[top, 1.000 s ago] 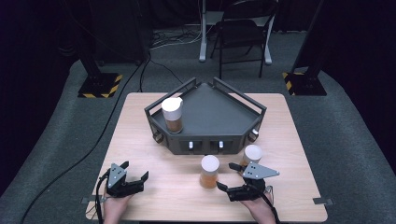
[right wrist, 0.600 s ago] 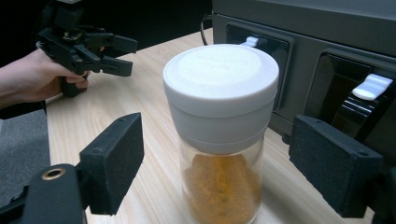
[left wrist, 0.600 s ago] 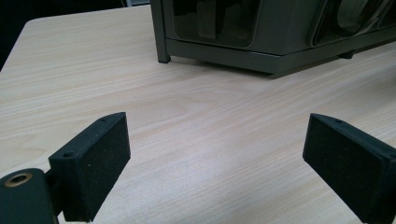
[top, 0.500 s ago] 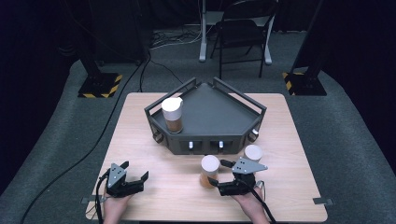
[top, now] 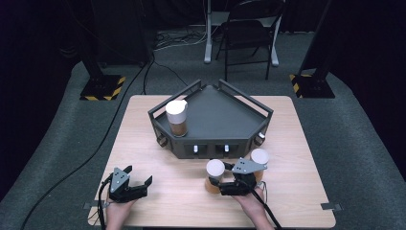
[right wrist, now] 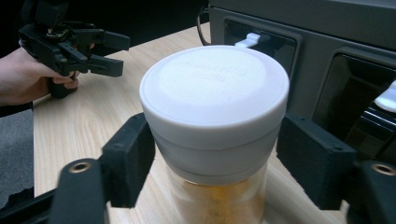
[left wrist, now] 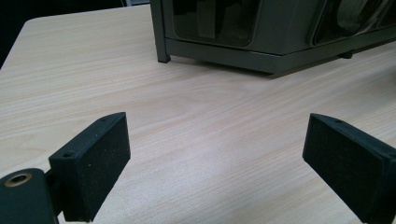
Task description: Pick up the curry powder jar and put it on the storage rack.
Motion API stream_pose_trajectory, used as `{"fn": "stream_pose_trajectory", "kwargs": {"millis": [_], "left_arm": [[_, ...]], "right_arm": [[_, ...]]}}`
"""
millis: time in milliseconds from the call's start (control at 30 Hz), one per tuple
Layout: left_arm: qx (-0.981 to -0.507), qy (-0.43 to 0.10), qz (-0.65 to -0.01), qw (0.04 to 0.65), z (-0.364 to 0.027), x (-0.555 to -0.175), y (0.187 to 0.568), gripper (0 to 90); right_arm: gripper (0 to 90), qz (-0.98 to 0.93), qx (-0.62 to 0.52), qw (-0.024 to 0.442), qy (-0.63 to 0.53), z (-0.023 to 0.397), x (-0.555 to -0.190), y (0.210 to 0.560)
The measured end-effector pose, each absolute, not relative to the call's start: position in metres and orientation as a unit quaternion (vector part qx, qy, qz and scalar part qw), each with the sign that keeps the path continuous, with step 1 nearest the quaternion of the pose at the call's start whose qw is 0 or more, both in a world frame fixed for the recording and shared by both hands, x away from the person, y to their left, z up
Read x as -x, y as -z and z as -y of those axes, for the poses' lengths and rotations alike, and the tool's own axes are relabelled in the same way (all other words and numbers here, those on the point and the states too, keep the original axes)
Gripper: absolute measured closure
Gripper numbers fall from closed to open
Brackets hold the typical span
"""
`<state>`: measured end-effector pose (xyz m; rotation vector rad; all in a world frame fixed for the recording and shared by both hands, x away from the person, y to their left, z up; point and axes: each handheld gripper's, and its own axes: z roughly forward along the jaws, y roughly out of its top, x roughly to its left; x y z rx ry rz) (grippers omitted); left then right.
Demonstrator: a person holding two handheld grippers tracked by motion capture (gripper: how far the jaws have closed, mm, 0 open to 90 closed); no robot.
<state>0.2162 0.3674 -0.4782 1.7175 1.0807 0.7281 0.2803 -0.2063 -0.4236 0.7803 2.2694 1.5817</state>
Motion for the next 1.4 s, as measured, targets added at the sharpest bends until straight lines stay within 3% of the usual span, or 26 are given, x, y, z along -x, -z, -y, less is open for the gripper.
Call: {"fn": "stream_pose_trajectory", "kwargs": {"millis": [733,1400], "left_arm": [[-0.703,-0.298,-0.441,0.472,-0.367,-0.216,0.478,7.4],[-0.702,-0.299,-0.441,0.472,-0.367,-0.216,0.478,7.6]], "right_arm": [[33.5,-0.789,-0.263,0.151,-0.534,0.2,-0.27,0.411],[33.5,-0.778,-0.263,0.154,-0.549,0.208,-0.279,0.36]]}}
